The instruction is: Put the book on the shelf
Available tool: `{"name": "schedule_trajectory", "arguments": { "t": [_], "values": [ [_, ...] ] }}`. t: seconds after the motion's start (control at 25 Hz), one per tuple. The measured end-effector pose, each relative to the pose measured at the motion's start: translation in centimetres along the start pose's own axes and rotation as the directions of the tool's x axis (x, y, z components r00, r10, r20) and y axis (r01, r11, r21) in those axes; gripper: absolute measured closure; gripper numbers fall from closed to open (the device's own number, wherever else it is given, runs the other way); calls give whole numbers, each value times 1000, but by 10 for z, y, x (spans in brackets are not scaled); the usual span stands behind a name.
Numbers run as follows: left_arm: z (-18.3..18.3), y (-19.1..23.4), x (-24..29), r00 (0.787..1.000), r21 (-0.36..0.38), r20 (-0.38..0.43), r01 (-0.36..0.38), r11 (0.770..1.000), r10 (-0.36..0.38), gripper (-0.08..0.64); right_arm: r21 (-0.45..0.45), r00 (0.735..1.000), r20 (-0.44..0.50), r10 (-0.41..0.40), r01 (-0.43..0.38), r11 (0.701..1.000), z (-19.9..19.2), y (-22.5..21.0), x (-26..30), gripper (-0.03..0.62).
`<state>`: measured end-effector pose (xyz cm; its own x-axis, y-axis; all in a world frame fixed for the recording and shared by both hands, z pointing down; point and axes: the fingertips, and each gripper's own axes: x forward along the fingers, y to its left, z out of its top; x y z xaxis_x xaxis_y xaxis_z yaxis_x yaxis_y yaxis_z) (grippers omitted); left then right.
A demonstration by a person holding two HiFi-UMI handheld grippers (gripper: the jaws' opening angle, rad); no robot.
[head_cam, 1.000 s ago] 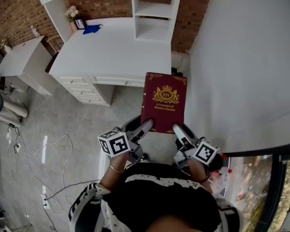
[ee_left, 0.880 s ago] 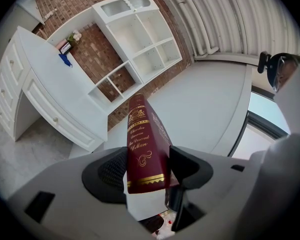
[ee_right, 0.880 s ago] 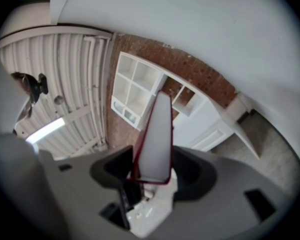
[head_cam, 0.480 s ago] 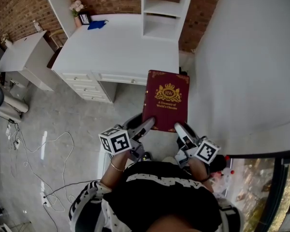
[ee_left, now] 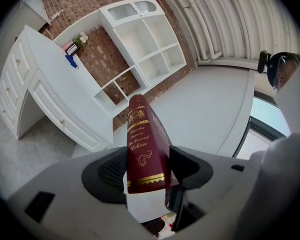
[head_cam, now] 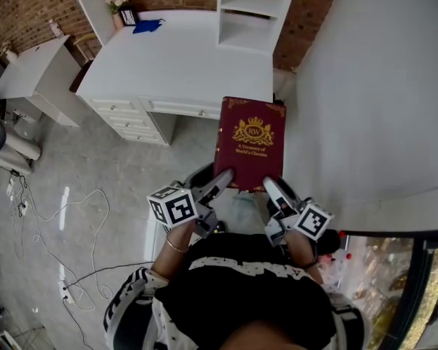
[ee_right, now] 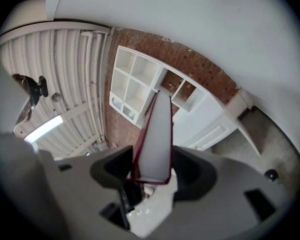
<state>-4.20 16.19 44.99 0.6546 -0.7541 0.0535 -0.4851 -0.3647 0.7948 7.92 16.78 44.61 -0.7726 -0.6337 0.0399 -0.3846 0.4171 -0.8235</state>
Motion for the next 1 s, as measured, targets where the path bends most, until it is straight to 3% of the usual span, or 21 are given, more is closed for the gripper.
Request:
{"name": "schedule_trajectory", "arguments": {
  "t": [0.4, 1.0],
  "values": [
    [6, -1, 0, 999, 27, 26, -26, 999, 25, 278, 14, 999, 1, 40, -40, 999, 2, -1, 6, 328],
    [8, 5, 3, 1000, 61, -13, -14, 998, 15, 278, 39, 997, 65, 37, -40, 998, -3, -9, 8, 328]
  ]
}}
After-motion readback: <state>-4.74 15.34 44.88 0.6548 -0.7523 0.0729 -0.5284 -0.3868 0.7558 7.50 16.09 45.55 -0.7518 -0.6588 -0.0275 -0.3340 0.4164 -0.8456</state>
